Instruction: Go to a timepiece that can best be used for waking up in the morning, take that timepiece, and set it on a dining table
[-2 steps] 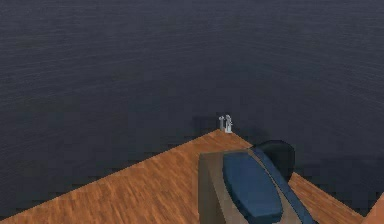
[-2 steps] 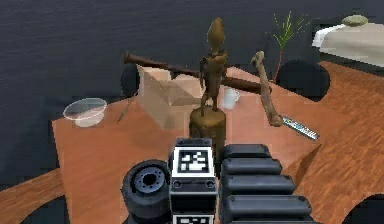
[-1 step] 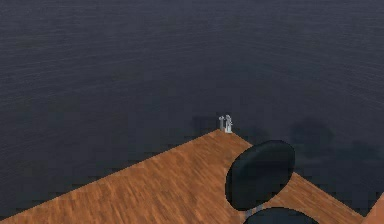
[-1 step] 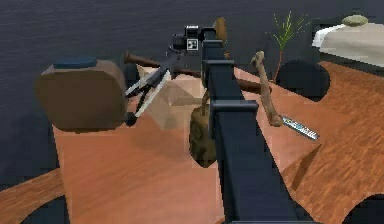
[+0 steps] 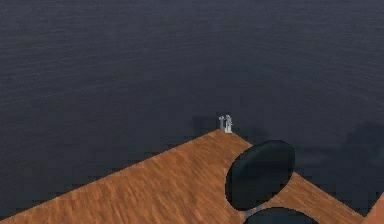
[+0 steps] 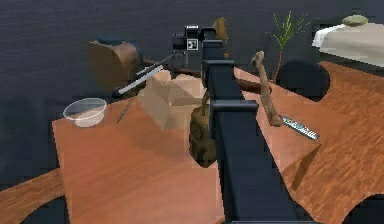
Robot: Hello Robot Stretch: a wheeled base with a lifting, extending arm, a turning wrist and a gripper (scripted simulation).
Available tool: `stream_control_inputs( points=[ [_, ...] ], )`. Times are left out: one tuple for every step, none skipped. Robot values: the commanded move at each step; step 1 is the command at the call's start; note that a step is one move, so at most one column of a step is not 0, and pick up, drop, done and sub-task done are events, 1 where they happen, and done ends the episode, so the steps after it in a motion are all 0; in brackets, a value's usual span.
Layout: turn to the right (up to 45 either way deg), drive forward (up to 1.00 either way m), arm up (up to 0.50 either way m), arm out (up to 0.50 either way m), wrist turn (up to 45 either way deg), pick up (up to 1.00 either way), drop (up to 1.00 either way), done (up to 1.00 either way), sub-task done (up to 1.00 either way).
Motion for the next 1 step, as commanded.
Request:
stream_control_inputs(
  points=[
    [0.0, 0.00, 0.00, 0.00, 45.0, 0.00, 0.00, 0.00, 0.00]
  ],
)
